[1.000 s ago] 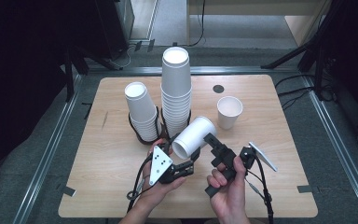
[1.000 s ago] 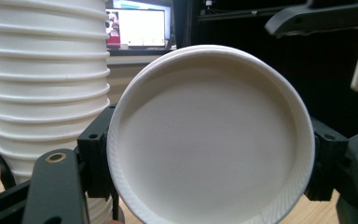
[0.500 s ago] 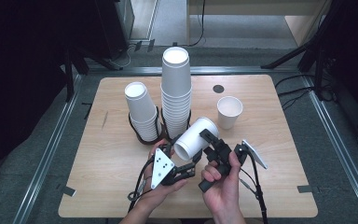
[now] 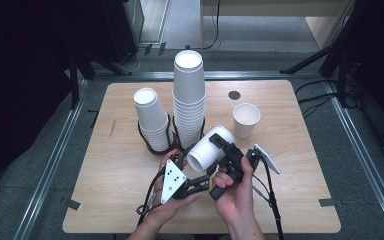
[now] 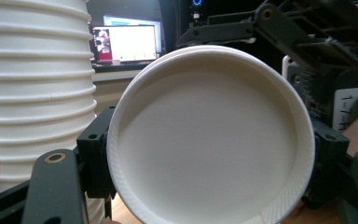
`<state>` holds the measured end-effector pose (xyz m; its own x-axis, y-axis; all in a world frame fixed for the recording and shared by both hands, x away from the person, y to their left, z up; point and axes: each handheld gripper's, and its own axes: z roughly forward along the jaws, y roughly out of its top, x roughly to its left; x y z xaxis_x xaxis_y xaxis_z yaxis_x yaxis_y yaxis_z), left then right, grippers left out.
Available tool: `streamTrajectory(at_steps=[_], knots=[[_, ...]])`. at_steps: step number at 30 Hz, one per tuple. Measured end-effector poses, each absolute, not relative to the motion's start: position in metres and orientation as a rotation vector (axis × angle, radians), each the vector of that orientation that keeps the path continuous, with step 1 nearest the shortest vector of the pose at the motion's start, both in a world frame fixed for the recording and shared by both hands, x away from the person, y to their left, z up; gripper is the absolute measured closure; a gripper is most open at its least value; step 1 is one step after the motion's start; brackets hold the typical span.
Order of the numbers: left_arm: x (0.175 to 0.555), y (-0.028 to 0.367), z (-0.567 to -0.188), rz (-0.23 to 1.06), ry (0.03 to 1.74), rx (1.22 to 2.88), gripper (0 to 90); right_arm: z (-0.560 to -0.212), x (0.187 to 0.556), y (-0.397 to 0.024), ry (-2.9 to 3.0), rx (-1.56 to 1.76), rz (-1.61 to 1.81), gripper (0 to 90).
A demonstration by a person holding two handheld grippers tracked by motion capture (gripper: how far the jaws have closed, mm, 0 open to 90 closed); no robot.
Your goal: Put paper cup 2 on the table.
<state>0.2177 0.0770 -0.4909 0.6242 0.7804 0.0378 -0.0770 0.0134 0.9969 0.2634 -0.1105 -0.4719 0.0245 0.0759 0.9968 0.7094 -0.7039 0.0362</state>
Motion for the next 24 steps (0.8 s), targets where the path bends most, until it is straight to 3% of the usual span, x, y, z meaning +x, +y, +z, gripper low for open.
streamTrajectory(at_steps=[9, 24], knots=[[0.2194, 0.0805, -0.4899, 0.732, 0.645, 1.415, 22.2, -0.4737, 0.2644, -0.1080, -0.771, -1.813, -1.724, 10.8], [0.2204, 0.0817, -0.4877, 0.705, 0.678, 1.462, 18.2, -0.4741, 0.2628, -0.1063, -0.796, -1.821, -1.782, 13.1]])
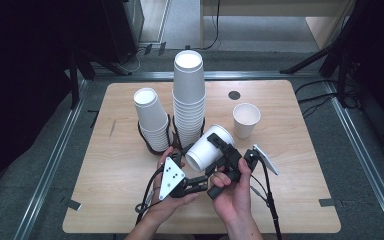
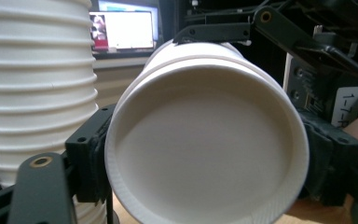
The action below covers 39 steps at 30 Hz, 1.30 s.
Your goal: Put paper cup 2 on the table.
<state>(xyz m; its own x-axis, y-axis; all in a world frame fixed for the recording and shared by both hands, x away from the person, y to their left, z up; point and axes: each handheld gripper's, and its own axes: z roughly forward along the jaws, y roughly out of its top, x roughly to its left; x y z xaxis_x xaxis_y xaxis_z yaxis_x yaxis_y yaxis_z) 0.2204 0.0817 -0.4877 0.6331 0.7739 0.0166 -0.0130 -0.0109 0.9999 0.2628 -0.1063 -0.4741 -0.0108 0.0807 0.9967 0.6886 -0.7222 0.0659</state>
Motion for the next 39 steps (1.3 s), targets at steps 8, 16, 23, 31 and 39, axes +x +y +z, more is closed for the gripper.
streamTrajectory(at_steps=[8, 16, 23, 31, 39], knots=[[0.222, 0.082, -0.488, 0.680, 0.701, 1.481, 13.7, -0.474, 0.264, -0.110, -0.808, -1.835, -1.814, 13.2], [0.223, 0.080, -0.490, 0.664, 0.707, 1.505, 13.3, -0.472, 0.265, -0.120, -0.845, -1.874, -1.885, 13.2], [0.222, 0.079, -0.490, 0.655, 0.698, 1.504, 13.0, -0.468, 0.264, -0.127, -0.919, -1.915, -1.981, 13.4], [0.222, 0.079, -0.491, 0.656, 0.698, 1.512, 13.0, -0.464, 0.266, -0.135, -0.970, -1.931, -2.069, 13.4], [0.223, 0.082, -0.492, 0.655, 0.710, 1.515, 13.0, -0.457, 0.265, -0.144, -1.035, -1.939, -2.152, 13.5]])
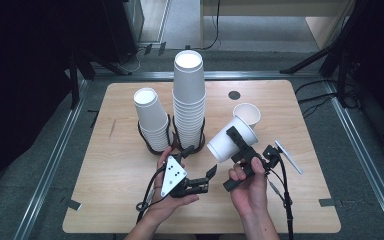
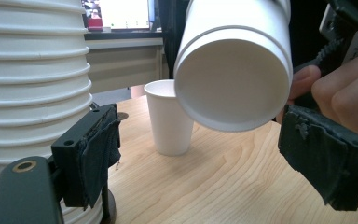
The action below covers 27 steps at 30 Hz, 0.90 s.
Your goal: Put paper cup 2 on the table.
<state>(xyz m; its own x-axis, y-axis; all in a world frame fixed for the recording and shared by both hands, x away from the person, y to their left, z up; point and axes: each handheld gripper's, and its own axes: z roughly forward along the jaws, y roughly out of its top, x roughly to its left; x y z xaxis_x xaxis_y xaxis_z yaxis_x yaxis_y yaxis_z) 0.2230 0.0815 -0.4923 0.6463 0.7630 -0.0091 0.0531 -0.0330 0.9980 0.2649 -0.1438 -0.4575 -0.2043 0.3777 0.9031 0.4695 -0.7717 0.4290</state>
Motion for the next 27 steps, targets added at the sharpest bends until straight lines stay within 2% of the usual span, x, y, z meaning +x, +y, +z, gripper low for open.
streamTrajectory(at_steps=[27], knots=[[0.224, 0.084, -0.492, 0.650, 0.718, 1.510, 13.1, -0.428, 0.248, -0.163, -1.623, -1.903, -2.517, 13.4]])
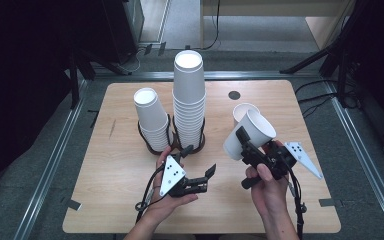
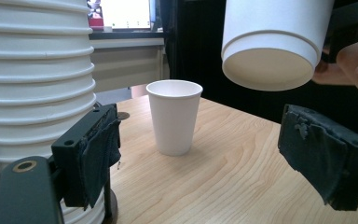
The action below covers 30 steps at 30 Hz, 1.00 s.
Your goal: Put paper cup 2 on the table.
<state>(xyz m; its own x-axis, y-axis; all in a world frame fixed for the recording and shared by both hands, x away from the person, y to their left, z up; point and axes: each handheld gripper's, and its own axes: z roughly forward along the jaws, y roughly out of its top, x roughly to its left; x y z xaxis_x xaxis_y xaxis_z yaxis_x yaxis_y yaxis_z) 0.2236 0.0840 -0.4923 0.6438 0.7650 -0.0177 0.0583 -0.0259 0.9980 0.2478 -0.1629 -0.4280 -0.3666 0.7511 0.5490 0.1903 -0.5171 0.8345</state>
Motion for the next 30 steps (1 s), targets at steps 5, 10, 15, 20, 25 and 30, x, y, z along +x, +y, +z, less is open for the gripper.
streamTrajectory(at_steps=[5, 10, 15, 20, 25, 30], knots=[[0.223, 0.087, -0.493, 0.653, 0.730, 1.509, 13.2, -0.427, 0.246, -0.166, 1.296, 1.374, 1.880, 13.3], [0.223, 0.090, -0.492, 0.676, 0.728, 1.500, 13.2, -0.431, 0.246, -0.166, 1.321, 1.274, 1.779, 13.4], [0.225, 0.093, -0.493, 0.701, 0.755, 1.517, 13.0, -0.436, 0.243, -0.164, 1.336, 1.160, 1.672, 13.3], [0.228, 0.096, -0.496, 0.713, 0.792, 1.539, 12.0, -0.443, 0.243, -0.164, 1.336, 1.050, 1.605, 13.4], [0.231, 0.100, -0.498, 0.666, 0.830, 1.569, 9.4, -0.452, 0.245, -0.167, 1.357, 0.990, 1.571, 13.4], [0.230, 0.106, -0.498, 0.689, 0.840, 1.595, 9.0, -0.464, 0.250, -0.175, 1.381, 0.960, 1.508, 13.5]])
